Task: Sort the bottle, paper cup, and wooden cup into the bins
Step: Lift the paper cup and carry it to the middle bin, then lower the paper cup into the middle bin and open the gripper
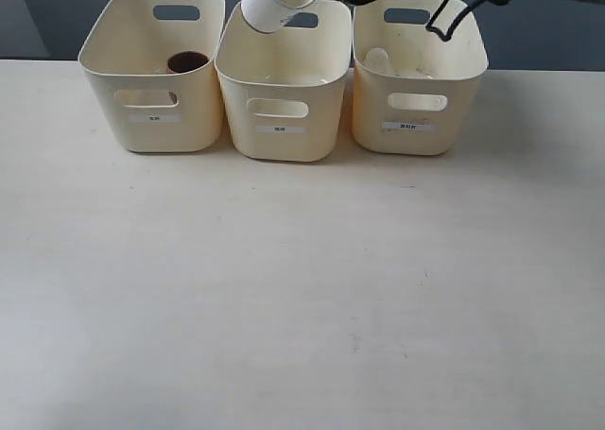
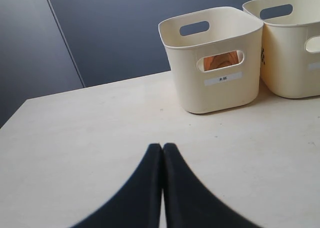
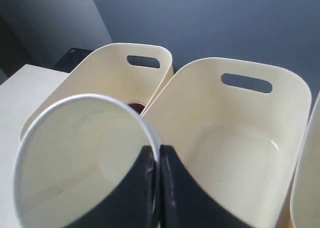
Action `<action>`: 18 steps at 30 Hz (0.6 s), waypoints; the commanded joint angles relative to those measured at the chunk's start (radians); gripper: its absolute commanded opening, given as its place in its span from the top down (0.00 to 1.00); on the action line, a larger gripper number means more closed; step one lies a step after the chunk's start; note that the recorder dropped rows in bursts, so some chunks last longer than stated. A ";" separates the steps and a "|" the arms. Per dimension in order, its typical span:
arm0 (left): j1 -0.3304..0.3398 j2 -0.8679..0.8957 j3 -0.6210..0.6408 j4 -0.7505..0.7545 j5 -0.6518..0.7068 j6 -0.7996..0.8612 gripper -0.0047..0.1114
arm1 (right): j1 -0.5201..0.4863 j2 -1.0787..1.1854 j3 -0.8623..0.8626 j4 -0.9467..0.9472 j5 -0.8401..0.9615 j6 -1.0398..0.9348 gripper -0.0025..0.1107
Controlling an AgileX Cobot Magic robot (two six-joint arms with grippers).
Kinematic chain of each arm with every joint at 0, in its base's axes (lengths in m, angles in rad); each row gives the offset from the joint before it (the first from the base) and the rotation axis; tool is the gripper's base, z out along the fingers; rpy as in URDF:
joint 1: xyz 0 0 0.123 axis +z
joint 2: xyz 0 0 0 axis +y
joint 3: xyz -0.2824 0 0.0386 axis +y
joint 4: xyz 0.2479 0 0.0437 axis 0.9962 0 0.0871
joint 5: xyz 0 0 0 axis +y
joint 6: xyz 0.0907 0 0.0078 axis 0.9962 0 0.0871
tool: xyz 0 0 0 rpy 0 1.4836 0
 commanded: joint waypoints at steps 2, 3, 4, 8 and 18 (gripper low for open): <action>-0.003 -0.005 0.001 0.007 -0.006 -0.002 0.96 | -0.005 0.058 0.005 -0.013 -0.091 0.016 0.98; -0.003 -0.005 0.001 0.007 -0.006 -0.002 0.96 | -0.005 0.071 0.005 -0.008 -0.102 0.016 0.98; -0.003 -0.005 0.001 0.007 -0.006 -0.002 0.96 | -0.005 0.081 0.005 0.001 -0.113 0.016 0.98; -0.003 -0.005 0.001 0.007 -0.006 -0.002 0.96 | -0.005 0.125 0.005 0.003 -0.136 0.016 0.98; -0.003 -0.005 0.001 0.007 -0.006 -0.002 0.96 | -0.005 0.194 0.005 -0.001 -0.139 0.016 0.98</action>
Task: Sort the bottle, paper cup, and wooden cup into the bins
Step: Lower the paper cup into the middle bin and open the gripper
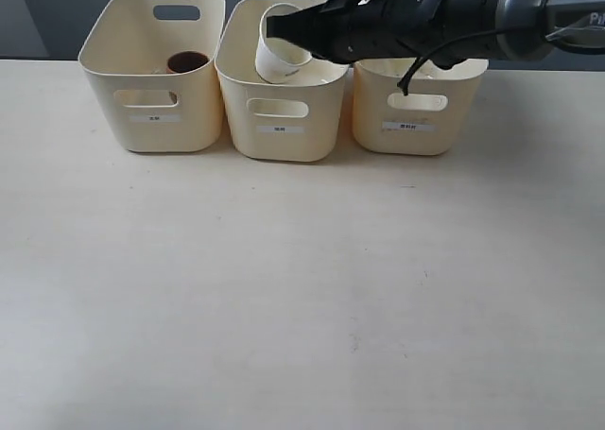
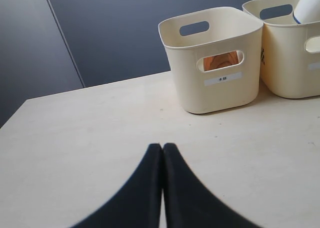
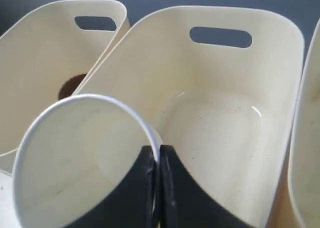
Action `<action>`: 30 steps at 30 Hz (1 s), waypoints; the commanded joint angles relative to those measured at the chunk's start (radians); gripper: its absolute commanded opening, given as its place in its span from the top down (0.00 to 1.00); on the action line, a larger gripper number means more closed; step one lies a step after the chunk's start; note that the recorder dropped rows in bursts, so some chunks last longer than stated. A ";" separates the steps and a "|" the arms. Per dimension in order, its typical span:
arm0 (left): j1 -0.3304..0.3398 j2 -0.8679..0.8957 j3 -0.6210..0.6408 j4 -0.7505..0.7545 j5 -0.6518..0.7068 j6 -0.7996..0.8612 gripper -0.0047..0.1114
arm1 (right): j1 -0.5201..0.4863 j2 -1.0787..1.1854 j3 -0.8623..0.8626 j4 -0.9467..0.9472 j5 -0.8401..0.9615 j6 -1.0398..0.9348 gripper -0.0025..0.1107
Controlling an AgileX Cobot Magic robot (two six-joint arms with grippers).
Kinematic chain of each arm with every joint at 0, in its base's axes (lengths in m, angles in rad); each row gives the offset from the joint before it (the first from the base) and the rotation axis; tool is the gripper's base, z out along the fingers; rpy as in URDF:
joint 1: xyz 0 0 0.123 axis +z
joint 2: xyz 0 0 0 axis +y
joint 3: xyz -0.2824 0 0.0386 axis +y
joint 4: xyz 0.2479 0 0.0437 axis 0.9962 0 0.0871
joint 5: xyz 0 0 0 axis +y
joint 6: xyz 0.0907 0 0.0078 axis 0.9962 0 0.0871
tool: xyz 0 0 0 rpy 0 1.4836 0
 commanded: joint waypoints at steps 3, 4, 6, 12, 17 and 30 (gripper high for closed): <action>-0.003 -0.005 0.001 0.007 -0.006 -0.002 0.96 | -0.005 0.009 0.005 -0.002 -0.009 0.000 0.95; -0.003 -0.005 0.001 0.007 -0.006 -0.002 0.96 | -0.005 0.009 0.005 -0.002 -0.009 0.000 0.91; -0.003 -0.005 0.001 0.007 -0.006 -0.002 0.96 | -0.005 0.009 0.005 -0.002 -0.007 0.000 0.77; -0.003 -0.005 0.001 0.007 -0.006 -0.002 0.96 | -0.005 0.009 0.005 -0.002 0.027 0.002 0.43; -0.003 -0.005 0.001 0.007 -0.006 -0.002 0.96 | -0.005 0.009 0.005 -0.002 0.035 0.002 0.47; -0.003 -0.005 0.001 0.007 -0.006 -0.002 0.96 | -0.005 -0.036 0.005 -0.033 0.140 -0.001 0.54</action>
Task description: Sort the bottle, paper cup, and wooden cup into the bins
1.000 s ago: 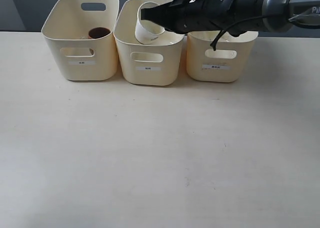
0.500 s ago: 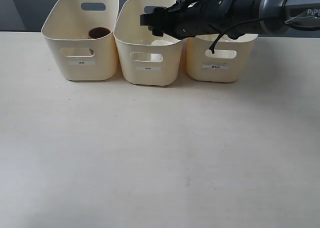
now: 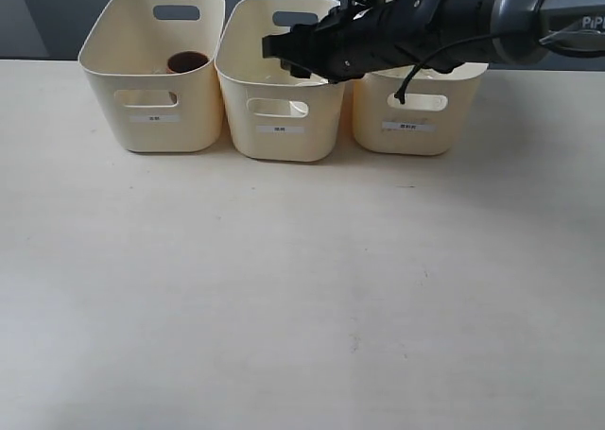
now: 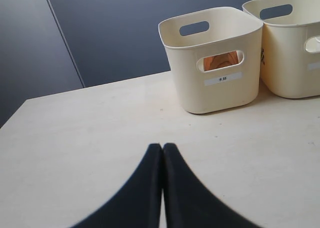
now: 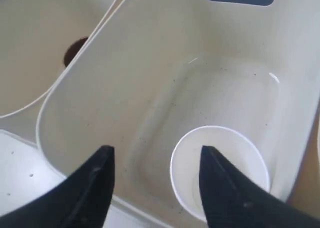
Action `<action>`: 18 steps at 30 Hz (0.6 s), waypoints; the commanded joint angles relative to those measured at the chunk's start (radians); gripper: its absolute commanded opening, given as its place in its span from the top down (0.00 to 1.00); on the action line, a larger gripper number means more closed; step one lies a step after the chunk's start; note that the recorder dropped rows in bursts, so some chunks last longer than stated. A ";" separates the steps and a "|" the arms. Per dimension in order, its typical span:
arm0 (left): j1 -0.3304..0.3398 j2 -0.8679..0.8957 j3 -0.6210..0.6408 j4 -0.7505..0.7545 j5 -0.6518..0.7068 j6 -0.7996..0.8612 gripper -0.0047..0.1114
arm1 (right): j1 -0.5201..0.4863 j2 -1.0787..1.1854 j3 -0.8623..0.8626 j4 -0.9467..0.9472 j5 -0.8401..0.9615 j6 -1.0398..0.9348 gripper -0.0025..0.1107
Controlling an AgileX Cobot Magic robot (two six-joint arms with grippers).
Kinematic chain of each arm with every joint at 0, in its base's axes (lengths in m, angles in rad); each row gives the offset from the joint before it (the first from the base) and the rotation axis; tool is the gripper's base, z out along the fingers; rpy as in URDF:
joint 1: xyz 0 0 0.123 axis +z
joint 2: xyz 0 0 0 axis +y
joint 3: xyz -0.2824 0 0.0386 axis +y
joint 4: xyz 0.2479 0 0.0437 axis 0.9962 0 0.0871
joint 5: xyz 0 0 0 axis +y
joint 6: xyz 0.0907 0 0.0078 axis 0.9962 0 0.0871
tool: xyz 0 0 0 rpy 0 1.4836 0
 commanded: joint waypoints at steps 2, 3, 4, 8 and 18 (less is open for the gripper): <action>-0.003 -0.005 0.001 0.007 -0.006 -0.002 0.96 | -0.005 -0.072 0.005 -0.071 0.068 -0.003 0.56; -0.003 -0.005 0.001 0.007 -0.006 -0.002 0.96 | -0.005 -0.089 0.005 -0.096 0.087 -0.003 0.58; -0.003 -0.005 0.001 0.007 -0.006 -0.002 0.96 | -0.005 -0.107 0.005 -0.119 0.103 -0.003 0.61; -0.003 -0.005 0.001 0.007 -0.006 -0.002 0.96 | -0.005 -0.170 0.005 -0.203 0.191 -0.001 0.81; -0.003 -0.005 0.001 0.007 -0.006 -0.002 0.96 | -0.005 -0.316 0.005 -0.829 0.414 0.577 0.98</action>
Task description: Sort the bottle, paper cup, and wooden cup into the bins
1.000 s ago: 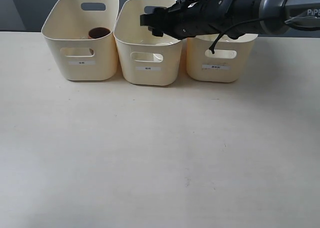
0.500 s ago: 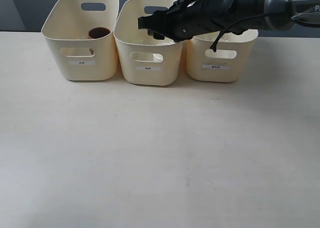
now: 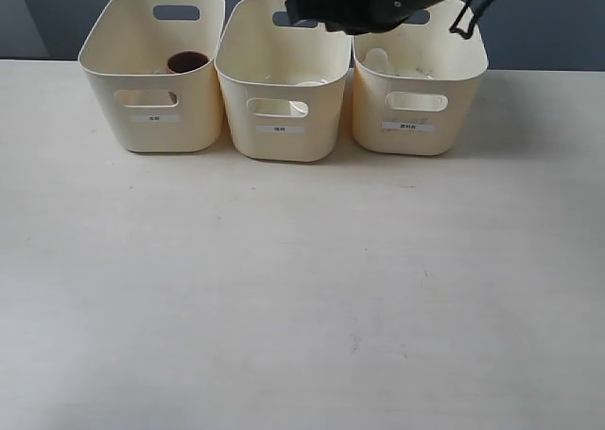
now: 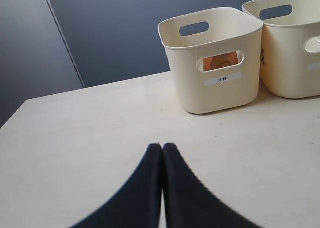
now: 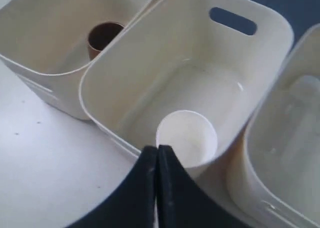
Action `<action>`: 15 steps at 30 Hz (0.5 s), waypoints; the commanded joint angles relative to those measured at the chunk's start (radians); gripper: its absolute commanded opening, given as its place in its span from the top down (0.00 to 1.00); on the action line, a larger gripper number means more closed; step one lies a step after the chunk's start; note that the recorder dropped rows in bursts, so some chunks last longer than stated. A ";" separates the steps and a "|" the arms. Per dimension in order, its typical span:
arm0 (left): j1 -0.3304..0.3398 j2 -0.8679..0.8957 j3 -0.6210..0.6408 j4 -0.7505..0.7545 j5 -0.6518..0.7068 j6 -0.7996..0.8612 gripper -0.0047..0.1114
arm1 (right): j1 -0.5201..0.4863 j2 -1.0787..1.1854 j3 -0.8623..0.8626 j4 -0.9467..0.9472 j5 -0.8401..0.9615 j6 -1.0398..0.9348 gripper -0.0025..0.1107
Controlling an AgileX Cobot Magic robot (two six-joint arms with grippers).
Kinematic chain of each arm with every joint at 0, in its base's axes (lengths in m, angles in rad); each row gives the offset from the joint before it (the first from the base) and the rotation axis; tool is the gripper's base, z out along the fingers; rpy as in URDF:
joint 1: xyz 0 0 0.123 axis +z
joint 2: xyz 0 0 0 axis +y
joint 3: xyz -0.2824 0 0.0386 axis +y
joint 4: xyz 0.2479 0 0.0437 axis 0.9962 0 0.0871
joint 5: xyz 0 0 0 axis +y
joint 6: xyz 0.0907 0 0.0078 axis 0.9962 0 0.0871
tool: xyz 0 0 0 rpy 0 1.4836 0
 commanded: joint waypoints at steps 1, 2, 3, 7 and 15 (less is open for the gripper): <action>-0.003 -0.005 0.001 0.007 -0.006 -0.002 0.96 | -0.005 -0.072 0.005 -0.352 0.159 0.303 0.98; -0.003 -0.005 0.001 0.007 -0.006 -0.002 0.96 | -0.005 -0.084 0.005 -0.412 0.195 0.328 0.98; -0.003 -0.005 0.001 0.007 -0.006 -0.002 0.96 | -0.005 -0.098 0.005 -0.455 0.240 0.358 0.98; -0.003 -0.005 0.001 0.007 -0.004 -0.002 0.96 | -0.005 -0.161 0.005 -0.547 0.372 0.410 0.98; -0.003 -0.005 0.001 0.007 -0.006 -0.002 0.96 | -0.005 -0.308 0.005 -0.559 0.501 0.430 0.98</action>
